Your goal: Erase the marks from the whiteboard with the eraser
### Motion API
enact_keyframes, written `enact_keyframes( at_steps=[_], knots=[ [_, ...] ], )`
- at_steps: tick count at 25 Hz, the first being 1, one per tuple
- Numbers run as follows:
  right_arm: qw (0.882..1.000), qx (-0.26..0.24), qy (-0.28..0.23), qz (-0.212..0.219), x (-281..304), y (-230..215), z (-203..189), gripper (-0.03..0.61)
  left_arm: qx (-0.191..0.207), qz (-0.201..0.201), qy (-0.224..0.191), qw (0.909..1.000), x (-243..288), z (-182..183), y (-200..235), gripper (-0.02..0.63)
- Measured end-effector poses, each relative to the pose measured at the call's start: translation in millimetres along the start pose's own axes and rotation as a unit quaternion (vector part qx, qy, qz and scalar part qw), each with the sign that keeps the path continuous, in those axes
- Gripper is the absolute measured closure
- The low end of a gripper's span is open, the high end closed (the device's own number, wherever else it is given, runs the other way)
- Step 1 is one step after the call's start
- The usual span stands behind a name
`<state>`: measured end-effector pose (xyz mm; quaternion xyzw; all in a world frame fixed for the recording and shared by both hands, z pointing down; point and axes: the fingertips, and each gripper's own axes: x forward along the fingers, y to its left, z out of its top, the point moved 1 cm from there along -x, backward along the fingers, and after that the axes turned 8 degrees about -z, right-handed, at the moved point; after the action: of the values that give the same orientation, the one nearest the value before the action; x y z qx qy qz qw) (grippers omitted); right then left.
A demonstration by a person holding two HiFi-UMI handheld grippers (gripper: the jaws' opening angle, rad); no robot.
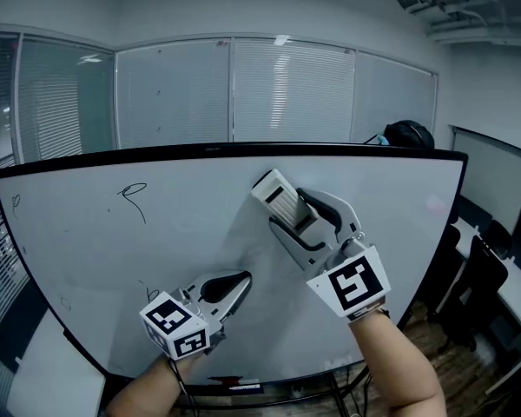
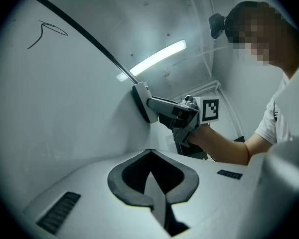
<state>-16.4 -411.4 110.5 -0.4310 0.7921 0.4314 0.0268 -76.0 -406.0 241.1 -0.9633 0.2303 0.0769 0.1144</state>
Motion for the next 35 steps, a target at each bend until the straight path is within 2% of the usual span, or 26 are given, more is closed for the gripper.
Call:
enact_keyframes(
  at_steps=[5, 12, 14, 17, 20, 23, 27, 35],
  knots=[
    [0.998, 0.047, -0.001, -0.043, -20.3, -59.9, -15.6, 0.336, 0.006, 0.006, 0.005, 1.0000, 10.3, -2.2, -0.9, 0.607],
    [0.987, 0.085, 0.016, -0.138, -66.0, -153.3, -49.7, 0.336, 0.011, 0.003, 0.006, 0.9999, 32.6, -1.8, -3.2, 0.607],
    [0.982, 0.096, 0.020, -0.161, -79.0, -173.2, -59.5, 0.336, 0.012, 0.001, 0.006, 0.9999, 39.8, 1.0, -4.7, 0.607],
    [0.979, 0.108, 0.019, -0.172, -88.4, -185.7, -67.0, 0.336, 0.011, -0.004, 0.005, 0.9999, 47.7, 3.5, -8.0, 0.607],
    [0.982, 0.088, 0.020, -0.167, -86.8, -180.2, -64.3, 0.336, 0.011, -0.010, 0.006, 0.9999, 52.2, 4.3, -12.3, 0.607],
    [0.988, 0.069, 0.019, -0.139, -76.1, -159.9, -54.9, 0.336, 0.011, -0.010, 0.005, 0.9999, 50.1, 5.4, -15.0, 0.607],
    [0.994, 0.040, 0.019, -0.104, -59.5, -116.1, -45.8, 0.336, 0.019, 0.001, 0.016, 0.9997, 37.4, 0.3, -14.6, 0.607],
    [0.999, 0.016, -0.005, -0.052, -45.7, -16.3, -44.5, 0.336, -0.006, -0.001, 0.026, 0.9996, 1.8, -19.7, -14.6, 0.607]
  ],
)
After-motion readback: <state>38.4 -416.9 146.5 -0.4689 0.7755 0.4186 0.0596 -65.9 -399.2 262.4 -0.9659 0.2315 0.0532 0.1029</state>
